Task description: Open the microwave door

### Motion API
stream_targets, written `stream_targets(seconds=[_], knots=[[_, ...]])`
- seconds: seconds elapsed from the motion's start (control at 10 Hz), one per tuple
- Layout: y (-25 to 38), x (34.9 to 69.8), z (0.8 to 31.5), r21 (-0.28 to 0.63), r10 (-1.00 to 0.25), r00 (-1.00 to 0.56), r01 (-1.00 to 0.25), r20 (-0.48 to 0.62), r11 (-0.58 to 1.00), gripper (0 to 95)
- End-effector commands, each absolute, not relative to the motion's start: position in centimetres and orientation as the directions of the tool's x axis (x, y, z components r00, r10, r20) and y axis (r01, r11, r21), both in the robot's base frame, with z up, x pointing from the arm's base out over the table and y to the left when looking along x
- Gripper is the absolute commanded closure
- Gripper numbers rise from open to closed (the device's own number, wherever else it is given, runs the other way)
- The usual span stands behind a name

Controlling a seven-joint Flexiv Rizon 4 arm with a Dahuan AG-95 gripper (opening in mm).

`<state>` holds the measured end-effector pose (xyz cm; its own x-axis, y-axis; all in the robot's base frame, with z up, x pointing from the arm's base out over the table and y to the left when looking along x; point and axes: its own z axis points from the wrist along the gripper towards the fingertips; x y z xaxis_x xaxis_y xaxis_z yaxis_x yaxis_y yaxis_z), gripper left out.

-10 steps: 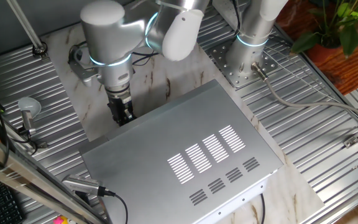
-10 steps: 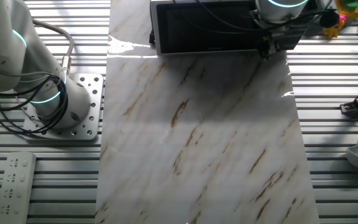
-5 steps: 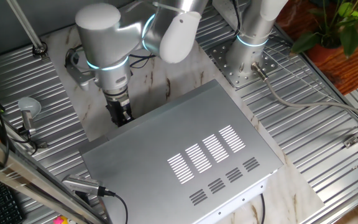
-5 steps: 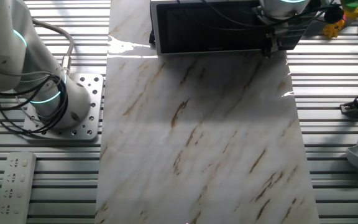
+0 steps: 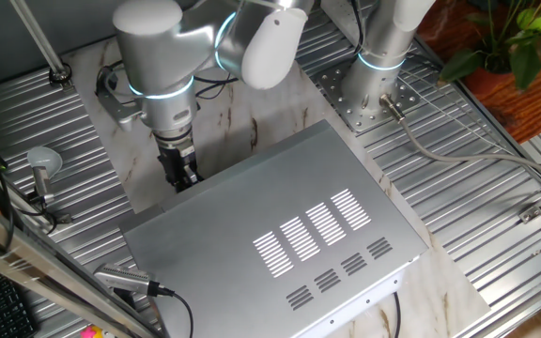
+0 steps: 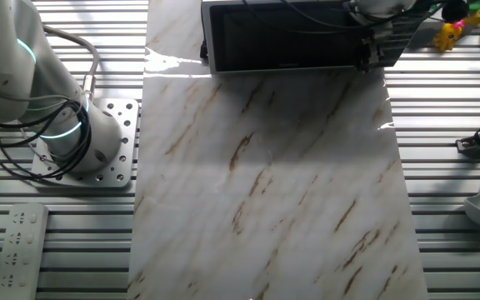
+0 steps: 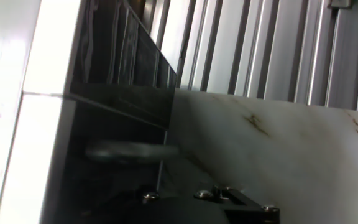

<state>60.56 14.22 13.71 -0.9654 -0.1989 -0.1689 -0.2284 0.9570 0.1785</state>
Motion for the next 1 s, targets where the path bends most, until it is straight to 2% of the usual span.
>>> stream_targets(seconds=[0.1,0.4,0.5,1.0], knots=[[14.5,60.7,13.4,0.156,-0.219,-0.958,-0.249,-0.187,0.956,57.0],[14.4,60.9,13.0,0.109,-0.226,-0.957,-0.248,-0.181,0.963,57.0],[14.1,60.8,13.0,0.078,-0.231,-0.958,-0.246,-0.168,0.966,76.0],[12.3,60.2,13.1,0.11,-0.265,-0.951,-0.284,-0.16,0.953,76.0]])
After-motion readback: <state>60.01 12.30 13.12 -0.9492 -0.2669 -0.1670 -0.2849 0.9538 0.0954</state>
